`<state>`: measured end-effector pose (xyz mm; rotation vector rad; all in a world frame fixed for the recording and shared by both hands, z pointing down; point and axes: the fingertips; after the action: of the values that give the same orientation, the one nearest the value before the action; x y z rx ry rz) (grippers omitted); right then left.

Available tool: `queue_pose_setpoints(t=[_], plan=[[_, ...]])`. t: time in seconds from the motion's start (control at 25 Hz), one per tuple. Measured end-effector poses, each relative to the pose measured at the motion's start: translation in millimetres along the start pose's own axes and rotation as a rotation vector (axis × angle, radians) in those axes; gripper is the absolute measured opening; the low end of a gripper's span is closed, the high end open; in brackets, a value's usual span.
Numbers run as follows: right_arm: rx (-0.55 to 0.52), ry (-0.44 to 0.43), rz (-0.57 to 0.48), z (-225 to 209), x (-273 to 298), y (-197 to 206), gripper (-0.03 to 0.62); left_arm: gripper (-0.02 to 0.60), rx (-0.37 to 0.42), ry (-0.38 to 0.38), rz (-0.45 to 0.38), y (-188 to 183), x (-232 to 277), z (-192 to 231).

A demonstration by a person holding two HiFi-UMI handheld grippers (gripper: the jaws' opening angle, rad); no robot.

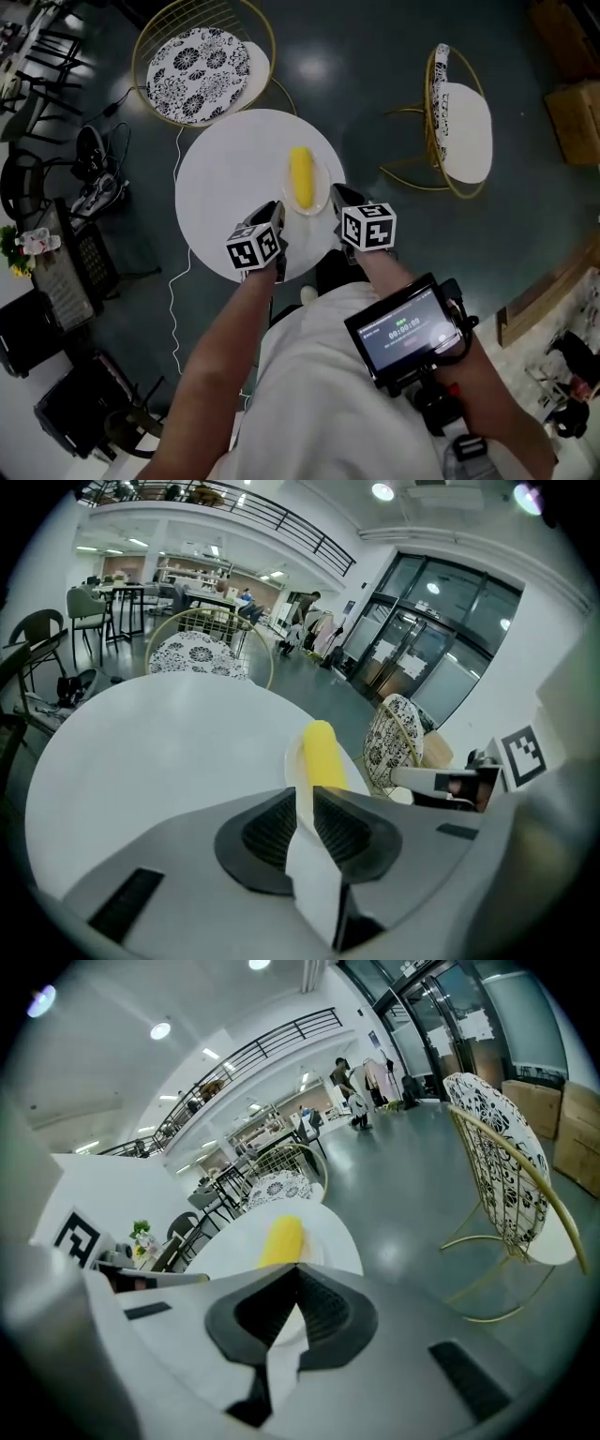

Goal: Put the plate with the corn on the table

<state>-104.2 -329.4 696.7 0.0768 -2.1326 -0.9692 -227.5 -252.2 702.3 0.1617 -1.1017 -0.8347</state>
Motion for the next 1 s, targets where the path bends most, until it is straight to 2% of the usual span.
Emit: queue_pose_setpoints(t=[0.16,0.28,0.52,1.0], plan=[[-0.022,-0.04,-0.008,23,-14,2,0.008,0.008,0.02,0.028,-0.029,4,-25,-8],[-0.04,-0.07,-0.018,41,-26,5,0.006,0.008,0.056,0.06,-0.06,7,-45,-16],[-0.075,-0.104,-0.038,70,-54,8,0.006,0.008,0.189,0.125,-0.104,14,-86,-38],[-0.146,-0.185,-0.077,139,-128,26,0.008,0.008,0.237,0.209,-0.152,58,-169,-61]])
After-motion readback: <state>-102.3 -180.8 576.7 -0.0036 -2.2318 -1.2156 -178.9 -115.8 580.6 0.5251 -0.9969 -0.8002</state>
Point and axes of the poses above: the fingertips, and each gripper's own axes: x forward along the fingers, z to its left, y out of its underside, and after that the axes turned 5 degrees about -x, right-handed
